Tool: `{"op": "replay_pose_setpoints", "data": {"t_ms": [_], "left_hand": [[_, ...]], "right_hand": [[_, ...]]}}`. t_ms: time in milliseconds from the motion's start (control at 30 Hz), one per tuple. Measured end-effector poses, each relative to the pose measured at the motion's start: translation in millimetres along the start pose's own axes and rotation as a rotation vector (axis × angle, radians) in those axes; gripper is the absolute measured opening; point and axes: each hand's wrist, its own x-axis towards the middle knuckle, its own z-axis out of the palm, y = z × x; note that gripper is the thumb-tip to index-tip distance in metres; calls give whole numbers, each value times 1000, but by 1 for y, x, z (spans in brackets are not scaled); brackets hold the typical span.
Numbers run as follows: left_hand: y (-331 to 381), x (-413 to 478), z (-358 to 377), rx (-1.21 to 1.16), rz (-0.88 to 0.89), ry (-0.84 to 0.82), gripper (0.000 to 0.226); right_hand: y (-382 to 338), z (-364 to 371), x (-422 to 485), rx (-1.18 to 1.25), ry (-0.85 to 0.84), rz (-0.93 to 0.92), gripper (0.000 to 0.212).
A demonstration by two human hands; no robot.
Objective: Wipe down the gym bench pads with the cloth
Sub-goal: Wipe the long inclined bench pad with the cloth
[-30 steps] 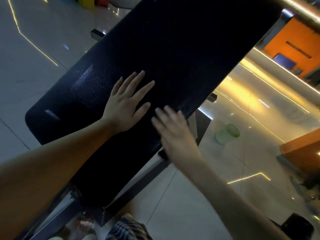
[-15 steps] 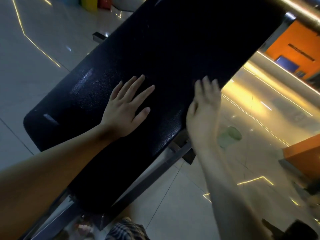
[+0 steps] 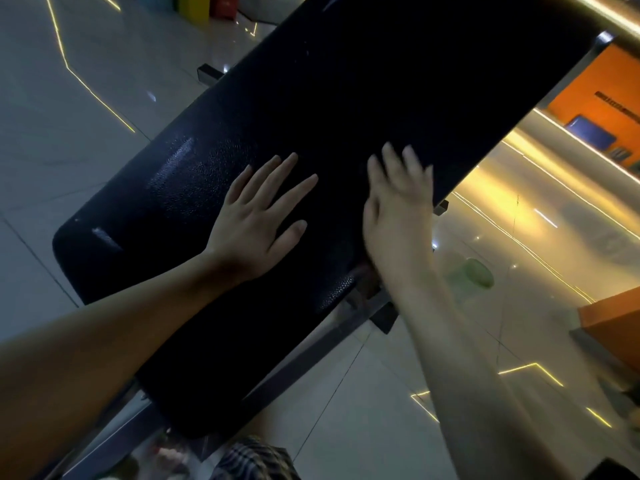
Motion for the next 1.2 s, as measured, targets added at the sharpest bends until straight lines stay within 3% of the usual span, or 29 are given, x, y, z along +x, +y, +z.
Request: {"op": "replay_pose_setpoints", "data": {"t_ms": [167,367,500,600,833,1033,1200], "left_hand": [[1,0,-2,-8,-8,11,59],[3,0,-1,4,-8,16,58],[2,0,1,19,-4,19,59],[1,1,1,24,-1,17,59],[2,1,-1,23,10,26,59],[1,1,-2,16,8,4,58],[1,1,-3,18,7,-11,59]], "right_hand": [[9,-1,74,-112,11,144,48],[-9,-1,41,-87,-35,187,53],[-43,10,-48,5,-34,113,62],[-62,20,-103,73,-6,41,55],[-10,5,-66,54,-35,-171,53],[89,-21,51,100,91,141,51],[67,-13,46,145,186,233,52]]}}
